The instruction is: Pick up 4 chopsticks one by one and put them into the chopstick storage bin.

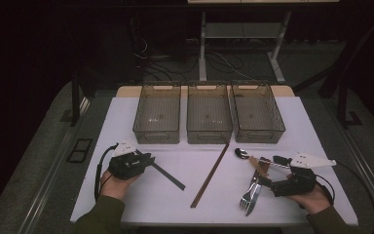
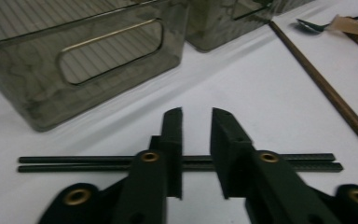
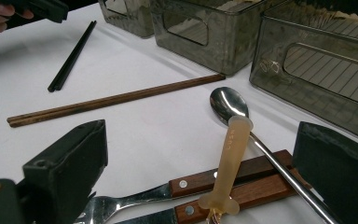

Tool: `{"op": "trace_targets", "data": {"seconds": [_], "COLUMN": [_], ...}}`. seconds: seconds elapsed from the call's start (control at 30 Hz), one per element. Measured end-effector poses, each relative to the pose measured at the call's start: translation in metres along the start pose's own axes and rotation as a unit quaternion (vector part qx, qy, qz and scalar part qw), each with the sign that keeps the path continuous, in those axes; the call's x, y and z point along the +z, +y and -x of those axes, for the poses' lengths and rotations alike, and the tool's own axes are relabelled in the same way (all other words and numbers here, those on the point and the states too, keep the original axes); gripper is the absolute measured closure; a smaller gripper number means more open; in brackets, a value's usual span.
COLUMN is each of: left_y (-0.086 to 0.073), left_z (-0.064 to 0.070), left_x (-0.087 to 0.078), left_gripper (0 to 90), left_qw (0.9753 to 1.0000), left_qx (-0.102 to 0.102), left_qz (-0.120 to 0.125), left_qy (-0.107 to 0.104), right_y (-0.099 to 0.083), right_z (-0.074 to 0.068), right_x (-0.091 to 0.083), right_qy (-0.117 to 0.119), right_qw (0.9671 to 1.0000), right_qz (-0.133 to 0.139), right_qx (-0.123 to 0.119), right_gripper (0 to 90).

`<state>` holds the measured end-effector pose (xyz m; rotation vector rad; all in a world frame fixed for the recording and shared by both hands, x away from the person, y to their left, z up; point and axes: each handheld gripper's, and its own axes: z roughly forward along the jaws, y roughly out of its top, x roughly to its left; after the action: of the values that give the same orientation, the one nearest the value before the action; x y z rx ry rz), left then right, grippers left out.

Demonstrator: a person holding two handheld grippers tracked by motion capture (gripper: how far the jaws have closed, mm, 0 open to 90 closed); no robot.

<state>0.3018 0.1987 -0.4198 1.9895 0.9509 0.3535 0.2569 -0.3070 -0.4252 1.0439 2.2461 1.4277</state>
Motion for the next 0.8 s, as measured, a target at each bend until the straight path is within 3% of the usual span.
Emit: {"op": "trace_targets", "data": {"seconds": [0.17, 0.43, 0.6, 0.77, 0.8], "left_y": [0.003, 0.004, 0.004, 0.003, 0.002], "left_z": [-0.010, -0.034, -0.045, -0.050, -0.054], "left_x": [0.002, 0.009, 0.015, 0.020, 0.021], "left_gripper": [89.1, 89.6, 89.6, 89.7, 89.7], "left_qw": [0.9994, 0.9969, 0.9960, 0.9937, 0.9914], "left_qx": [0.004, -0.014, -0.023, -0.027, -0.035], "left_qz": [-0.021, -0.040, -0.047, -0.060, -0.068], "left_qy": [0.026, 0.066, 0.072, 0.091, 0.107], "right_y": [0.000, 0.000, 0.000, -0.001, -0.001], "right_z": [-0.001, 0.000, 0.000, 0.001, 0.000], "right_x": [0.000, 0.001, 0.000, 0.001, 0.001], "right_qy": [-0.002, -0.002, -0.003, -0.005, -0.004], "right_qw": [1.0000, 1.0000, 1.0000, 1.0000, 1.0000], "right_qz": [0.001, -0.002, -0.001, -0.002, -0.003], "right_qx": [0.000, 0.001, 0.002, 0.000, 0.001], "right_gripper": [3.6, 3.6, 3.6, 3.6, 3.6]}}
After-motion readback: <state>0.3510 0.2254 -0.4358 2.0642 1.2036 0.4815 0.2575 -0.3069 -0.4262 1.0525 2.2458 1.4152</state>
